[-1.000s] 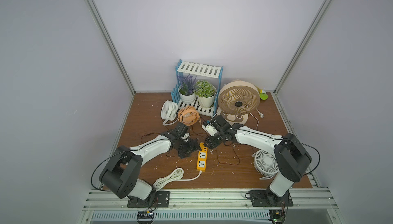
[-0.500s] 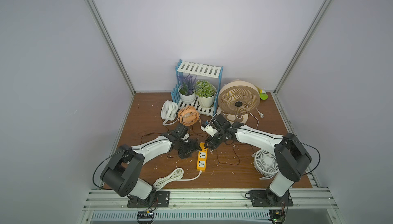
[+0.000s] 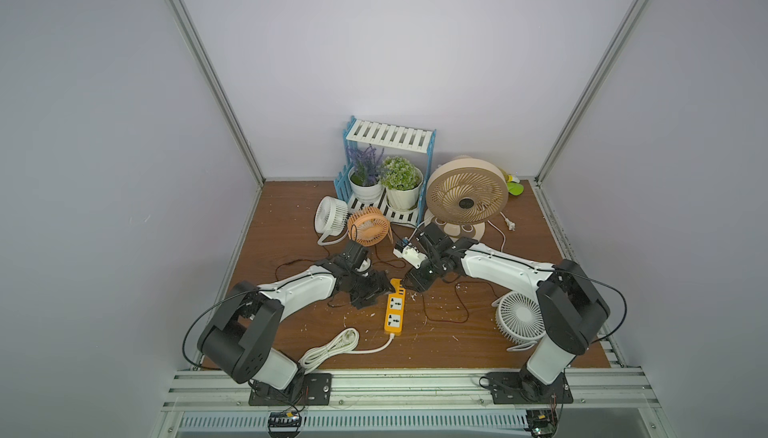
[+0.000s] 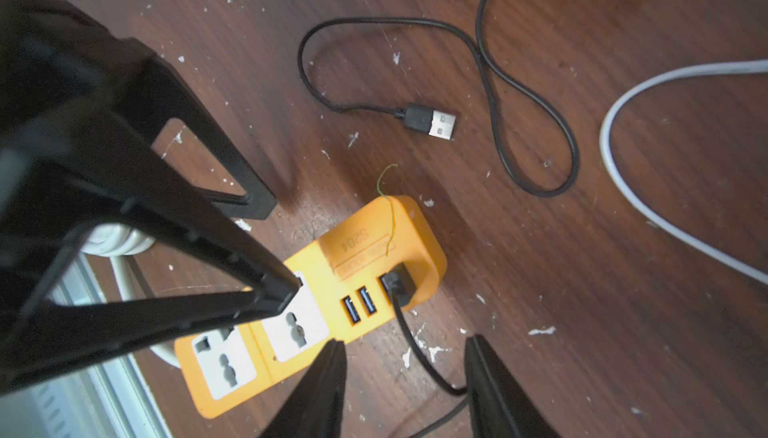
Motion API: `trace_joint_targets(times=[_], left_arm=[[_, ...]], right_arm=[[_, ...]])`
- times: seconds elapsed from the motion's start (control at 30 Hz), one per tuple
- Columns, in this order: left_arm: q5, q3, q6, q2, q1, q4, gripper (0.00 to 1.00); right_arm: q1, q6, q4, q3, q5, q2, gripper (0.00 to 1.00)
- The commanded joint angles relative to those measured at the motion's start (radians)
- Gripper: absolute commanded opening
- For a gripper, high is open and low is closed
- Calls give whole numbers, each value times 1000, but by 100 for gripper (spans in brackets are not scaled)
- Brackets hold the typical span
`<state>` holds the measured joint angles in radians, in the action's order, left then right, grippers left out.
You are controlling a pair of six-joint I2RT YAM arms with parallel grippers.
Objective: Unplug the desk fan from the power strip
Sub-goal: Remove the plug from the socket.
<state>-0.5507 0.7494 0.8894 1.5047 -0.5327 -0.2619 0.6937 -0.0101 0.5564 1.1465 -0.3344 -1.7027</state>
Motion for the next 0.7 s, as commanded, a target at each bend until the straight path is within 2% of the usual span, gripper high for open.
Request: trace_joint_targets(times=[0.0, 0.13, 0.37, 0.67], left_arm=[[-9, -12, -5, 15, -9, 1, 70], [-10, -22, -1, 21, -14, 3, 65], [-4, -20, 0, 38, -27, 3, 62], [8, -17, 2, 66, -27, -13, 57]], right_arm=[[1, 25, -24, 10, -23, -11, 49], [1, 34, -31, 12, -13, -17, 45], [1, 26, -29, 5, 67, 13, 34], [1, 25, -23, -13, 62, 38, 24]])
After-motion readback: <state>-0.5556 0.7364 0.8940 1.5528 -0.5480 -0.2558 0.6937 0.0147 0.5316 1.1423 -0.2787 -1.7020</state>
